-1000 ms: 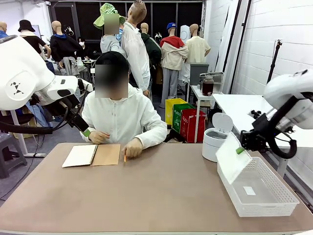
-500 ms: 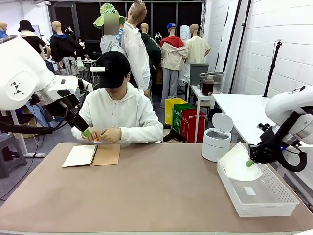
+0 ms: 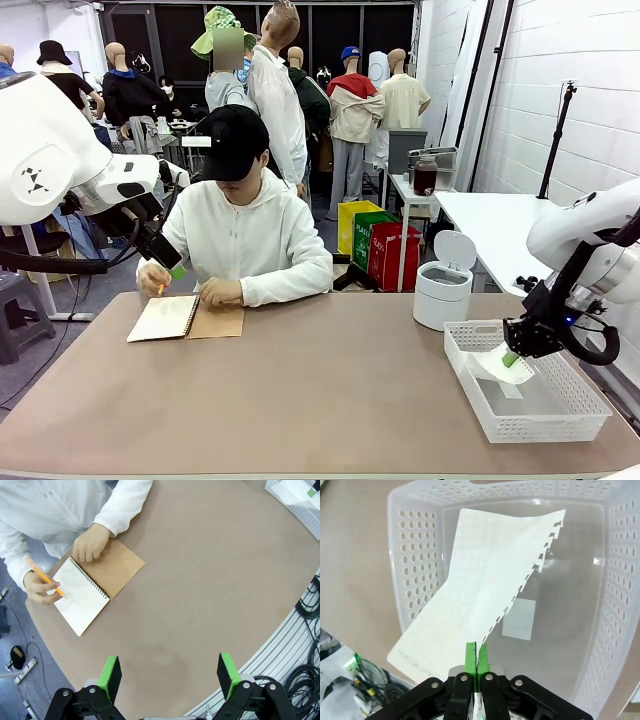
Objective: Sort the paper based on its condition.
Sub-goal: If a person hands you a paper, place it in the Organizing basket , and if it's crumpled, put it in the Trash can.
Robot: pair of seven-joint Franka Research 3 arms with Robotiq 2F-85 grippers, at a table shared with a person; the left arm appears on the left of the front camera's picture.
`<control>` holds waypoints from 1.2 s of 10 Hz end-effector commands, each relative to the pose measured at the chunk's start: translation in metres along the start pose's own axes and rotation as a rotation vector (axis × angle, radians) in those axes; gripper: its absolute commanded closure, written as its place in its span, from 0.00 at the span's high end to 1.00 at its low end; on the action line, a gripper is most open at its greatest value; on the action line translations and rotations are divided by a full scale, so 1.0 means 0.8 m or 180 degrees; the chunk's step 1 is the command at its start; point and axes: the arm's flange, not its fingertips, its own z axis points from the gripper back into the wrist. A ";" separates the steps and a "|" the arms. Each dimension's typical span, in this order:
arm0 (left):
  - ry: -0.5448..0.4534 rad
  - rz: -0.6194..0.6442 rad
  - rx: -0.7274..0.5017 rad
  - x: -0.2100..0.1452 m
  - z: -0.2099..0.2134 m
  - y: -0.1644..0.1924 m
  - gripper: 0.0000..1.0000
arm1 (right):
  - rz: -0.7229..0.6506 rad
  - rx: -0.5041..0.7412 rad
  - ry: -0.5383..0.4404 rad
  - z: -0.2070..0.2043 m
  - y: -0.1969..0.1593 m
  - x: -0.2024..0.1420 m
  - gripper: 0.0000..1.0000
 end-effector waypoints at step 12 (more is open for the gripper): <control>-0.0019 -0.0019 -0.0056 0.000 0.001 0.001 1.00 | -0.0194 -0.0509 0.0281 0.001 0.000 0.022 1.00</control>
